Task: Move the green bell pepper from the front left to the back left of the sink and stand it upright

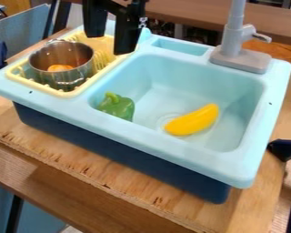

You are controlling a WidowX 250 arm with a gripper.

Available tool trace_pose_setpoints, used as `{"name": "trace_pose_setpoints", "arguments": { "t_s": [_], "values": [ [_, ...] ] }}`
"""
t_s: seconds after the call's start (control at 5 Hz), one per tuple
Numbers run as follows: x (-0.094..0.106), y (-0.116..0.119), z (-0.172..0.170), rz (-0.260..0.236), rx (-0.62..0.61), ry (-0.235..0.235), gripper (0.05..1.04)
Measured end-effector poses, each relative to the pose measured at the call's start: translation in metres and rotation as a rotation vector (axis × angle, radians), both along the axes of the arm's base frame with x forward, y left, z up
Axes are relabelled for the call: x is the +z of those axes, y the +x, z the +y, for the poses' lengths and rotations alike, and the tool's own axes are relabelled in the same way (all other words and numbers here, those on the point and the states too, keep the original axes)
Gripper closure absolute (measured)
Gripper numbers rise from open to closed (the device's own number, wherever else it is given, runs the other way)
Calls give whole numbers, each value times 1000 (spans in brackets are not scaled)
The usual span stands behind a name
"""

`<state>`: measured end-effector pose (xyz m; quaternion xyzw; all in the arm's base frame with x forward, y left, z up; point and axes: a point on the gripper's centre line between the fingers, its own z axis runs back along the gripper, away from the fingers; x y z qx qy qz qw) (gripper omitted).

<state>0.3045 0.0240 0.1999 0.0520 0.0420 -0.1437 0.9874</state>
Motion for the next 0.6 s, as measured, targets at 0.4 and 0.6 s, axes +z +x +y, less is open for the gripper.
{"name": "trace_pose_setpoints", "arguments": {
  "t_s": [0.4,0.6],
  "values": [
    [-40,-14,-12,-1,-51,-79,85],
    [-48,-30,-13,-41,-65,-87,85]
  ]
}}
